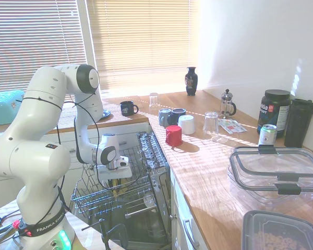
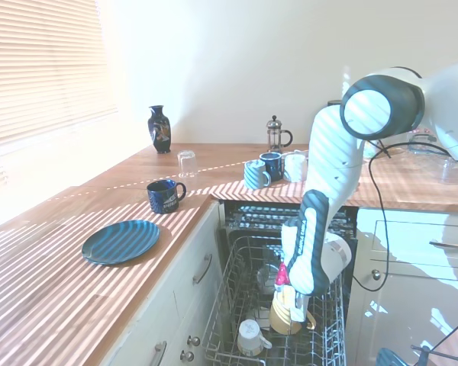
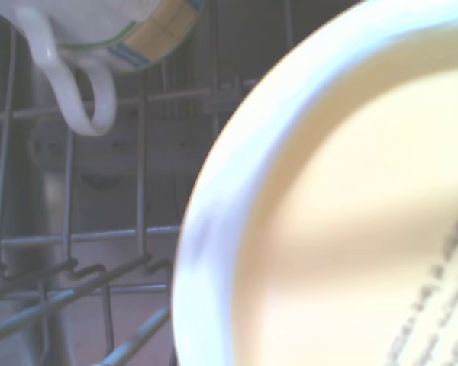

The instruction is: Remove a mug cup out of the dishwasher

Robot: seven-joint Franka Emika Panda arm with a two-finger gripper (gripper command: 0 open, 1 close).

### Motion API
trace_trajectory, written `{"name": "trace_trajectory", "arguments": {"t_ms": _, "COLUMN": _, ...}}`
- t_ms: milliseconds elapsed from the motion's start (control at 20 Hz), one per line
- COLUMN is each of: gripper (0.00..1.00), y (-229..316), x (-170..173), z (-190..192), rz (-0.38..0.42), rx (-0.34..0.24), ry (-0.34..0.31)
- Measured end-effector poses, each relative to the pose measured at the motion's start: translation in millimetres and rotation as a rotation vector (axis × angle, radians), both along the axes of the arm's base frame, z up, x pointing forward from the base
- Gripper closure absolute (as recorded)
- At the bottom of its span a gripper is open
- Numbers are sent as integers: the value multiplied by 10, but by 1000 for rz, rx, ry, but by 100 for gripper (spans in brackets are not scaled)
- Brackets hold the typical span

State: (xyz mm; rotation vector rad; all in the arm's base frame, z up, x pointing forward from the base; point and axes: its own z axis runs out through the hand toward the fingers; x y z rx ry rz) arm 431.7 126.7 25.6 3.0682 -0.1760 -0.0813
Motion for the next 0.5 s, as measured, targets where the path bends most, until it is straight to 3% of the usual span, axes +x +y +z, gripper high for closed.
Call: {"name": "trace_trajectory", "arguments": {"t_ms": 500, "gripper": 100, "y": 87, "x": 50, "z": 75, "rz": -8, "rx": -12, "ry": 10}}
